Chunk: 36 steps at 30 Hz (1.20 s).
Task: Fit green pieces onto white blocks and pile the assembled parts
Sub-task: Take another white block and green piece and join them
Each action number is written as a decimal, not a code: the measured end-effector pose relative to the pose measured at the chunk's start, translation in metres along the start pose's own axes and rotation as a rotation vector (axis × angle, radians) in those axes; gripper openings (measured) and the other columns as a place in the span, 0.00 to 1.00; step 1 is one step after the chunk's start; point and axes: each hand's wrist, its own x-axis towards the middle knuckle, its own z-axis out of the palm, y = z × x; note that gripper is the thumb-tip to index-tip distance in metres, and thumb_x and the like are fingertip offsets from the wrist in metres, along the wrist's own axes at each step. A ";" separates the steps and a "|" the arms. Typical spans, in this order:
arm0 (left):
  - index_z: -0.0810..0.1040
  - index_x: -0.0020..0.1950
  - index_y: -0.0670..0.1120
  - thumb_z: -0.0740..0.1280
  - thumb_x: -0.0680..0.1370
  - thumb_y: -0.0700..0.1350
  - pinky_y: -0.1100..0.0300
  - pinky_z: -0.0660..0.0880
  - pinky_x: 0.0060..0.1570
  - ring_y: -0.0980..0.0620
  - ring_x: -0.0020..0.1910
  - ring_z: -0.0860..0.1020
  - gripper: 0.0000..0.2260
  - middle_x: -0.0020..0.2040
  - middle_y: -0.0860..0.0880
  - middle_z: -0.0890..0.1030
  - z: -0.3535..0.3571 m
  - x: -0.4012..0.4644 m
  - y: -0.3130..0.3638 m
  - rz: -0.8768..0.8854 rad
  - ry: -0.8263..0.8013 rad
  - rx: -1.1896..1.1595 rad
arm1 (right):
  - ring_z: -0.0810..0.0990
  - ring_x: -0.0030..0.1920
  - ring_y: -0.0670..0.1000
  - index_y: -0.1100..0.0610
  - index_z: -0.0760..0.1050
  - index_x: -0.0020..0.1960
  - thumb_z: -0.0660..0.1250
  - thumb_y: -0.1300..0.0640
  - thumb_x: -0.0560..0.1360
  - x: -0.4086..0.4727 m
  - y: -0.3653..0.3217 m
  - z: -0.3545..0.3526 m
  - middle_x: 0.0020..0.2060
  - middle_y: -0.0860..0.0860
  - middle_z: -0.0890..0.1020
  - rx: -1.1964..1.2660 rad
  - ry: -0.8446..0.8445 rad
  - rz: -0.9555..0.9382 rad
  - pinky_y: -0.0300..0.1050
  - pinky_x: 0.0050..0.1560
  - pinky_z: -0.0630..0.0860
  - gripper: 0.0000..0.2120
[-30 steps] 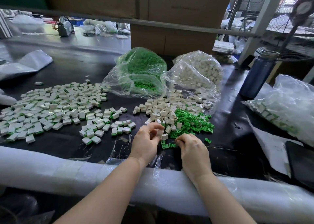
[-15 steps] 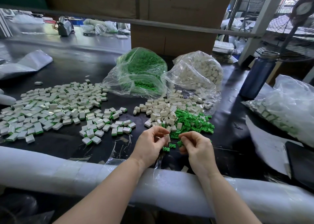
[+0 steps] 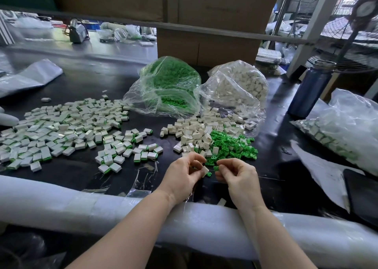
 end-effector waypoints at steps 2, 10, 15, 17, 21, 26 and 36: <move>0.78 0.47 0.50 0.70 0.74 0.39 0.69 0.75 0.48 0.57 0.42 0.79 0.06 0.42 0.54 0.80 0.000 0.001 0.000 0.005 -0.001 -0.008 | 0.82 0.33 0.44 0.53 0.79 0.38 0.68 0.69 0.72 -0.001 -0.001 -0.001 0.31 0.49 0.83 0.020 -0.020 -0.008 0.35 0.38 0.79 0.12; 0.77 0.42 0.55 0.69 0.75 0.40 0.62 0.77 0.47 0.55 0.39 0.78 0.09 0.40 0.52 0.79 0.000 0.000 0.000 0.010 -0.060 -0.064 | 0.81 0.34 0.46 0.55 0.81 0.39 0.70 0.68 0.71 -0.003 -0.004 -0.003 0.32 0.50 0.83 0.106 -0.087 -0.010 0.38 0.38 0.79 0.09; 0.77 0.43 0.54 0.70 0.74 0.38 0.60 0.78 0.47 0.52 0.41 0.80 0.09 0.41 0.50 0.81 0.001 0.000 -0.001 -0.013 -0.073 -0.102 | 0.80 0.33 0.46 0.54 0.80 0.37 0.71 0.68 0.70 -0.003 -0.004 -0.003 0.30 0.49 0.83 0.057 -0.088 -0.030 0.37 0.37 0.78 0.10; 0.77 0.43 0.53 0.70 0.73 0.38 0.62 0.78 0.47 0.55 0.40 0.80 0.09 0.40 0.51 0.82 0.000 0.001 -0.002 -0.017 -0.065 -0.113 | 0.80 0.33 0.45 0.53 0.80 0.37 0.71 0.68 0.70 -0.003 -0.004 -0.003 0.30 0.49 0.83 0.024 -0.087 -0.048 0.37 0.37 0.78 0.10; 0.79 0.43 0.50 0.71 0.73 0.38 0.62 0.78 0.47 0.55 0.39 0.80 0.07 0.39 0.51 0.82 0.000 0.001 -0.003 -0.032 -0.071 -0.136 | 0.79 0.31 0.44 0.52 0.80 0.36 0.72 0.67 0.69 -0.003 -0.004 -0.002 0.29 0.48 0.82 -0.013 -0.075 -0.066 0.36 0.36 0.76 0.11; 0.80 0.43 0.49 0.70 0.73 0.38 0.63 0.78 0.47 0.56 0.39 0.79 0.06 0.40 0.51 0.82 -0.001 0.001 -0.002 -0.030 -0.077 -0.115 | 0.77 0.29 0.40 0.52 0.79 0.35 0.72 0.67 0.69 -0.004 -0.004 -0.002 0.27 0.46 0.81 -0.044 -0.083 -0.057 0.35 0.33 0.75 0.11; 0.81 0.44 0.45 0.69 0.74 0.36 0.60 0.78 0.48 0.55 0.40 0.79 0.04 0.41 0.47 0.82 0.000 0.002 -0.001 -0.052 -0.039 -0.124 | 0.77 0.28 0.42 0.53 0.79 0.35 0.69 0.70 0.71 -0.004 -0.006 0.000 0.26 0.47 0.81 0.019 -0.138 -0.009 0.34 0.30 0.75 0.13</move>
